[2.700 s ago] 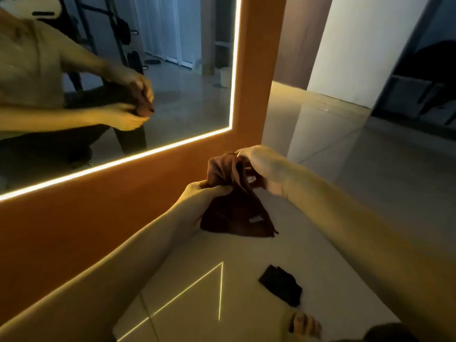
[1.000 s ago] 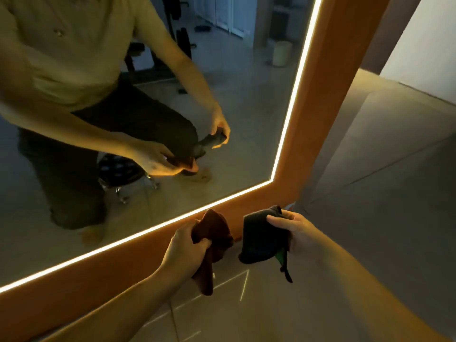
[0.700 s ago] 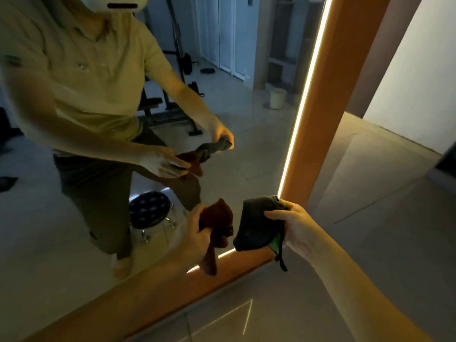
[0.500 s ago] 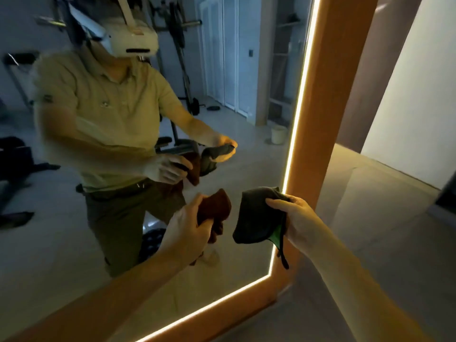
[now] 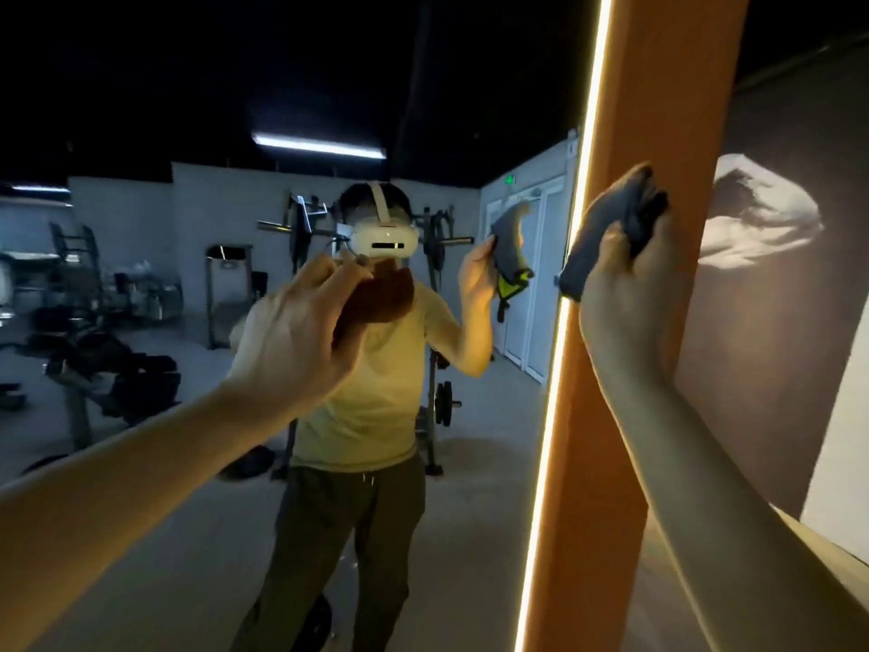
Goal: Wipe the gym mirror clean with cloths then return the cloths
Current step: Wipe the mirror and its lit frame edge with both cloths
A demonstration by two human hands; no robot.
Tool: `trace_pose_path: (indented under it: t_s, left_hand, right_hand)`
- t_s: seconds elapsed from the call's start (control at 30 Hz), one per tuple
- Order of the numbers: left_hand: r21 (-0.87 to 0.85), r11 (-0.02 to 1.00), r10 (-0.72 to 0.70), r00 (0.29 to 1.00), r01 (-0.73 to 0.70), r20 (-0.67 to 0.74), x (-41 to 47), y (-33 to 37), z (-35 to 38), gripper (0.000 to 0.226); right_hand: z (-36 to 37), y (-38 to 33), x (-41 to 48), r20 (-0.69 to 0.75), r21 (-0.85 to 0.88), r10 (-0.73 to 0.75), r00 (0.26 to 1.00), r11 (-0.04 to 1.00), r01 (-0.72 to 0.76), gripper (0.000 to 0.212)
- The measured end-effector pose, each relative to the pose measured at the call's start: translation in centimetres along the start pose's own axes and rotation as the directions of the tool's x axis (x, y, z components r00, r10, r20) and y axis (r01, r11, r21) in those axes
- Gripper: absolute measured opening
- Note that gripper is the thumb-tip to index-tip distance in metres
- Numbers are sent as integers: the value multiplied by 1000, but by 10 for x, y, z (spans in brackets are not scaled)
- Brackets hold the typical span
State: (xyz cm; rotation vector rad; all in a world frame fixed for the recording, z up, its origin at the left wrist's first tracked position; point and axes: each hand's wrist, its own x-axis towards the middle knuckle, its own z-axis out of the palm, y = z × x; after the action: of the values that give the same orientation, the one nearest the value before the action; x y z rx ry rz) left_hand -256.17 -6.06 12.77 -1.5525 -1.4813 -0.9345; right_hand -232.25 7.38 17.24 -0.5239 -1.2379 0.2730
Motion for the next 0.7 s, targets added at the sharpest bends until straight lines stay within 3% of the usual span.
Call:
trace_pose_path:
  t_s: [0.1, 0.17, 0.3, 0.37, 0.43, 0.5, 0.57, 0.6, 0.7]
  left_hand:
    - [145, 989, 34, 997, -24, -67, 45, -7, -10, 40]
    - [223, 975, 51, 992, -25, -112, 72, -12, -12, 42]
    - [368, 928, 152, 966, -65, -212, 112, -26, -7, 43]
    - [404, 910, 192, 958, -92, -214, 122, -36, -1, 48]
    - [429, 899, 186, 965, -90, -187, 127, -46, 8, 53]
    - [442, 891, 192, 969, -105, -156, 126, -55, 19, 55]
    - [444, 887, 197, 973, -125, -118, 123, -61, 30, 54]
    - [443, 887, 196, 975, -129, -109, 121, -65, 34, 59]
    - [442, 885, 204, 975, -145, -89, 114, -78, 46, 81]
  right_hand:
    - [40, -10, 35, 21, -130, -247, 969, 960, 248, 42]
    - [70, -6, 47, 110, -222, -396, 912, 884, 411, 49]
    - [112, 50, 11, 524, -349, -373, 765, 726, 593, 70]
    - [110, 88, -23, 612, -309, -402, 682, 672, 673, 77]
    - [101, 114, -35, 645, -264, -466, 606, 608, 749, 71]
    - [102, 115, -10, 612, -291, -494, 618, 586, 756, 63]
    - [115, 93, 37, 480, -401, -503, 719, 603, 690, 60]
    - [122, 80, 63, 429, -441, -481, 764, 627, 642, 59]
    - [142, 59, 100, 324, -454, -494, 807, 667, 590, 60]
